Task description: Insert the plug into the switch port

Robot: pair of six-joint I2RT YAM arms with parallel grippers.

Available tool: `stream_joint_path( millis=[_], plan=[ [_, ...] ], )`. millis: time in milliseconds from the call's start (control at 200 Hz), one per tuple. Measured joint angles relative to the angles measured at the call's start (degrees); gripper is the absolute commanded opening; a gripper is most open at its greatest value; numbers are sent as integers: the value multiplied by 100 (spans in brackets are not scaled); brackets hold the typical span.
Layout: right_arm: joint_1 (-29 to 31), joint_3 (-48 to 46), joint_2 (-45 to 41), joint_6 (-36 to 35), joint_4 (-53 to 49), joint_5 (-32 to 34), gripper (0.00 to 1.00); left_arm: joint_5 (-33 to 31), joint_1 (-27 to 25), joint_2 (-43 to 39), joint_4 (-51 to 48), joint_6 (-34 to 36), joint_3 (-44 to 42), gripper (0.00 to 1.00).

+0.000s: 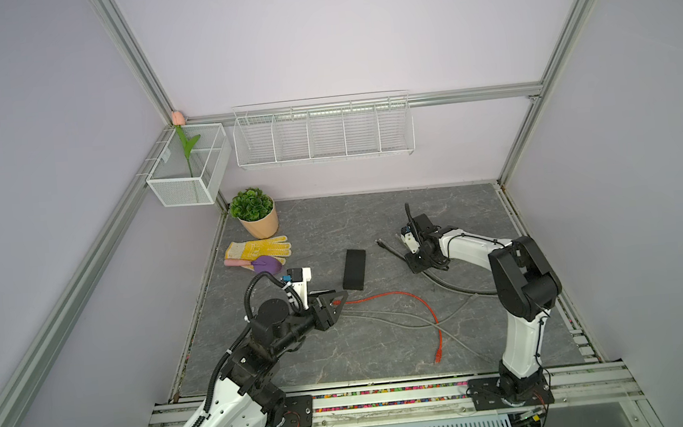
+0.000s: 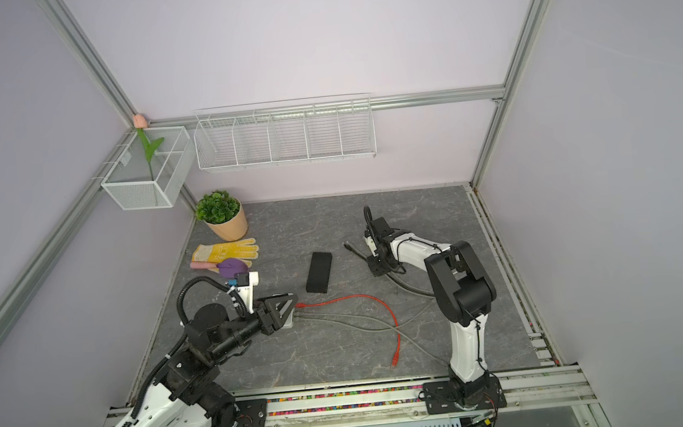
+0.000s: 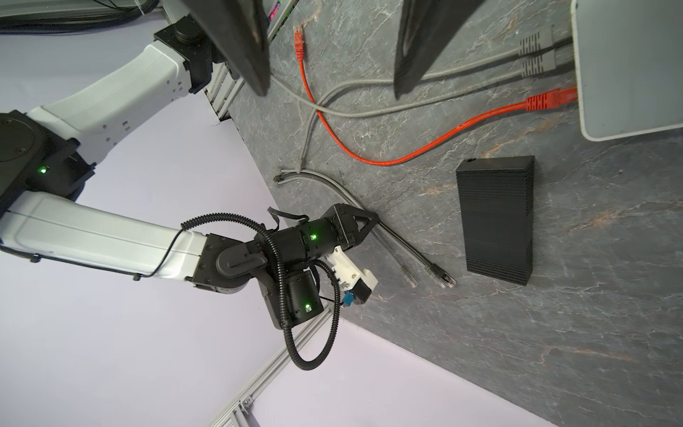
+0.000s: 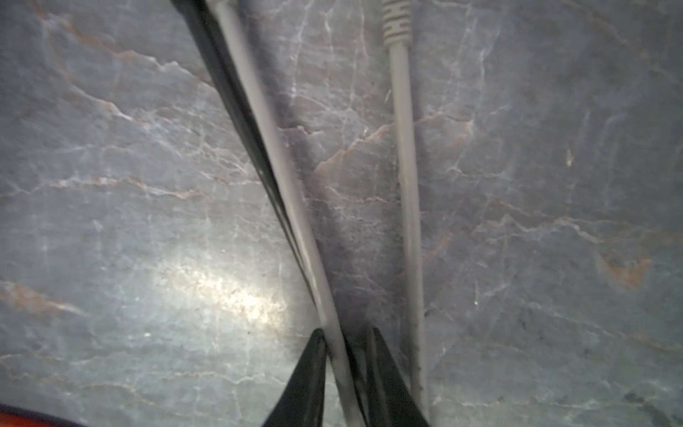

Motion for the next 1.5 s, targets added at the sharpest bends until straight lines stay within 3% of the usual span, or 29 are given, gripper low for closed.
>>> stream_joint_path(
  millis=[270, 595, 740, 880, 1060, 1505],
  plan=[
    [55, 0, -7, 42, -2, 9, 12, -105, -15, 610, 374, 66, 103, 54],
    [389, 31, -212, 61, -131, 85, 16, -101, -15, 966, 656, 413, 295, 54],
    [393, 44, -295, 74, -136, 149, 11, -103, -15, 1141, 800, 527, 306, 54],
    [393, 46, -295, 66, -162, 190, 19, -125, -15, 1108, 1027, 529, 264, 54],
    [398, 55, -295, 76, -219, 173, 22, -127, -15, 1075, 1137, 529, 186, 55],
    [398, 59, -190, 79, -264, 83, 22, -127, -15, 870, 1228, 529, 98, 55]
  ],
)
